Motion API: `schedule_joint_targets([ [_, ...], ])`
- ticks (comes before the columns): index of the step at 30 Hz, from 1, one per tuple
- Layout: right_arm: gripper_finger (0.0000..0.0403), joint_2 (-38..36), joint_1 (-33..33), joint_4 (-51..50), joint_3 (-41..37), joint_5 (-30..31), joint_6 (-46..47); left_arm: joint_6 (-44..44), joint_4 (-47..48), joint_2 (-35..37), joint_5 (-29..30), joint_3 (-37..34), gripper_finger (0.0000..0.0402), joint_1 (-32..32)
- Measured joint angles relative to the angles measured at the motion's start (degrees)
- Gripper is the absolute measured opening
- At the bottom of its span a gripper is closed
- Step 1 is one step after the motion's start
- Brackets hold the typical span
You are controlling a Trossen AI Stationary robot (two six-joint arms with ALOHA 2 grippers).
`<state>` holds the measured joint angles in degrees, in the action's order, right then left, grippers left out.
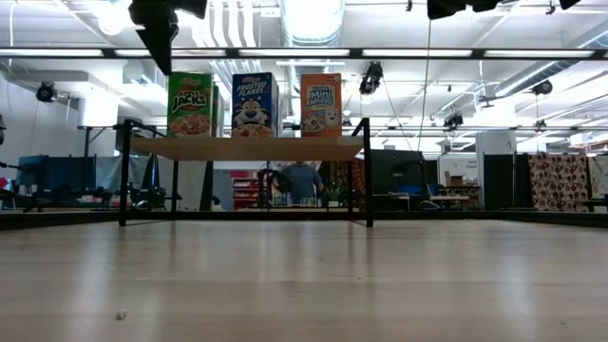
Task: Stack cereal on shelf
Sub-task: Put the green cereal box on the shelf aligned with the other green cereal boxes
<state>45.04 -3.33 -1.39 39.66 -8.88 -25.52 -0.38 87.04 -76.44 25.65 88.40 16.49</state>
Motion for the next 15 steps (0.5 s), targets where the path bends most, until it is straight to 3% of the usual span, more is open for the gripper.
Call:
schedule_joint_targets([
  [15,0.0009,0.0,-0.02,0.06,0.0,0.0,-0.16,0.08,-2.98,0.0,1.33,-0.04,0.0041,0.0],
])
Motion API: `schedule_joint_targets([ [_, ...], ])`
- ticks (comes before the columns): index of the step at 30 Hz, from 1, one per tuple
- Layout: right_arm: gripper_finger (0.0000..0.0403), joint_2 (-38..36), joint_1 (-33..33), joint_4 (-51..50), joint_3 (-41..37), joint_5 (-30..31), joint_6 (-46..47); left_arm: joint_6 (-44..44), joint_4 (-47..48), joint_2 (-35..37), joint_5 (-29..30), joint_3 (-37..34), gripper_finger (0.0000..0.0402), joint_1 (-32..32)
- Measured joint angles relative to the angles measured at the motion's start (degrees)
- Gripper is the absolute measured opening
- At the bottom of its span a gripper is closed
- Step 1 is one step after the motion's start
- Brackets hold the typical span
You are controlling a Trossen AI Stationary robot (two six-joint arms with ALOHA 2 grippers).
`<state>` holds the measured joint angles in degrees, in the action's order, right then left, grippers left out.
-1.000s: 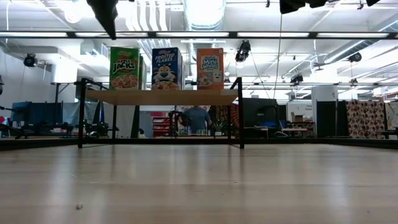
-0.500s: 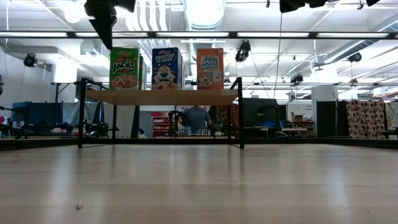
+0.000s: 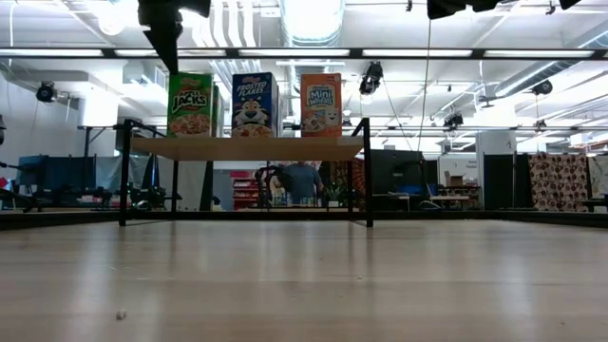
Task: Stack cereal on shelf
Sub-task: Put the green cereal box on the shelf aligned with the other green cereal boxes
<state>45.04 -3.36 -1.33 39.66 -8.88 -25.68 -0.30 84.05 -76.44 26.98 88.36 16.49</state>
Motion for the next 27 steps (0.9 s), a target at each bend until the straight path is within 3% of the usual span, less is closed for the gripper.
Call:
schedule_joint_targets([
  [8,0.0009,0.0,0.02,0.35,0.0,0.01,-0.54,-5.11,5.45,1.73,-4.18,0.57,0.0041,-1.33],
  [15,0.0009,0.0,0.0,0.35,0.0,0.0,-0.48,-6.8,5.34,2.83,5.55,-0.79,0.0041,-1.22],
  [27,0.0009,0.0,0.0,0.33,0.0,0.0,-1.02,-5.24,2.82,1.22,6.14,-0.81,0.0041,-1.03],
])
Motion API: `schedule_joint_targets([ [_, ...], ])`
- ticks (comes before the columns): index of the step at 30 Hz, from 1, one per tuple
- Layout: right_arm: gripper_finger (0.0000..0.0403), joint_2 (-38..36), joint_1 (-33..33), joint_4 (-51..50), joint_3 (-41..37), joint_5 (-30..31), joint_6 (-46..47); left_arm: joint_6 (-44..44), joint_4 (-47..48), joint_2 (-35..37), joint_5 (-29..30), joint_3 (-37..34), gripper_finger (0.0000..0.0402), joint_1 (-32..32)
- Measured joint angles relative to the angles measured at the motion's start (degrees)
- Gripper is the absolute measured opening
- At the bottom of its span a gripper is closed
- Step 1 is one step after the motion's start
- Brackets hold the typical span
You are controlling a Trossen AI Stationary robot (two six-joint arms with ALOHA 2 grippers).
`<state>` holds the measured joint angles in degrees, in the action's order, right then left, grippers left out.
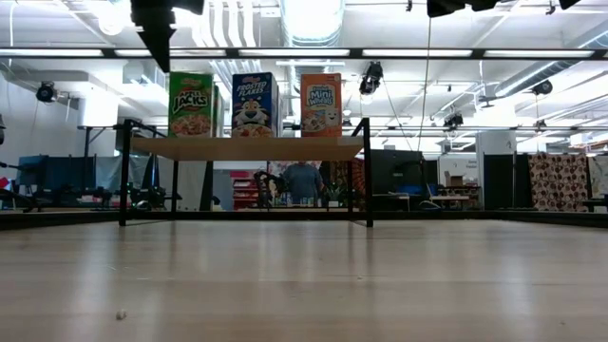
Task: Stack cereal on shelf
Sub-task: Put the green cereal box on the shelf aligned with the other green cereal boxes
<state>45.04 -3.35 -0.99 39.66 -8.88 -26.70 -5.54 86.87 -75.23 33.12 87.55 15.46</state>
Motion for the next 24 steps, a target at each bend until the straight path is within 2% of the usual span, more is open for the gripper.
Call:
schedule_joint_targets([
  [9,0.0009,0.0,0.01,0.01,0.0,0.01,-0.33,0.34,-0.83,-0.1,2.18,0.0,0.0041,0.0],
  [24,0.0009,0.0,0.0,0.01,0.0,0.01,-0.35,-2.74,0.64,0.84,1.84,1.78,0.0041,-1.65],
])
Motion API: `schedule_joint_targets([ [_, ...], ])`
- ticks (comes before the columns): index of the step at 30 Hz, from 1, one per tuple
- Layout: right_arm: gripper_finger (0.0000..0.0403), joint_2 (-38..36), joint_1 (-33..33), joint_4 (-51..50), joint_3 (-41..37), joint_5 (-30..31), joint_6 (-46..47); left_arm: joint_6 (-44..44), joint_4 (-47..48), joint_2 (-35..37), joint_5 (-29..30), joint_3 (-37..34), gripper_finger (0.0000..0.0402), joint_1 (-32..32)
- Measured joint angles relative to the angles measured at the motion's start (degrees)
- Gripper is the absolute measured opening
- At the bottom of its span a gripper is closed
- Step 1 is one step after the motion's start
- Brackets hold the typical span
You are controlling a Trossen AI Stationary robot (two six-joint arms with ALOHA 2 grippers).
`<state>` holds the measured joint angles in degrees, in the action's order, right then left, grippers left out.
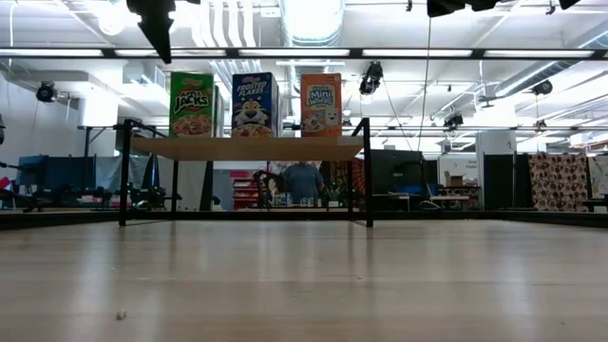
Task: Stack cereal on shelf
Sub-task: Put the green cereal box on the shelf aligned with the other green cereal boxes
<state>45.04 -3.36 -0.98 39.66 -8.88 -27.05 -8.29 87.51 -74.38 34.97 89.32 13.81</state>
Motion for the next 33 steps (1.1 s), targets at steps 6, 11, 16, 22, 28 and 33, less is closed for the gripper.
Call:
schedule_joint_targets([
  [6,0.0009,0.0,0.0,0.01,0.0,0.0,0.0,-0.41,-4.04,0.18,-13.75,-0.68,0.0041,-0.79],
  [11,0.0009,0.0,0.0,0.01,0.0,0.0,0.0,-0.26,-4.46,-0.45,-10.3,-2.88,0.0041,-0.75],
  [16,0.0009,0.0,0.0,0.01,0.0,-0.01,0.0,-0.21,-4.22,-0.51,-5.07,-2.96,0.0041,-0.75],
  [22,0.0009,0.0,0.02,0.03,0.0,0.02,-0.05,0.06,-3.81,-0.4,-3.98,-2.96,0.0041,-0.74],
  [28,0.0009,0.0,0.0,0.03,0.0,0.0,-0.04,0.07,-3.7,-0.4,-2.75,-2.96,0.0041,-0.69],
  [33,0.0009,0.0,0.02,0.03,0.0,0.01,-0.04,0.27,-3.74,-0.4,-1.34,-2.96,0.0041,-0.69],
])
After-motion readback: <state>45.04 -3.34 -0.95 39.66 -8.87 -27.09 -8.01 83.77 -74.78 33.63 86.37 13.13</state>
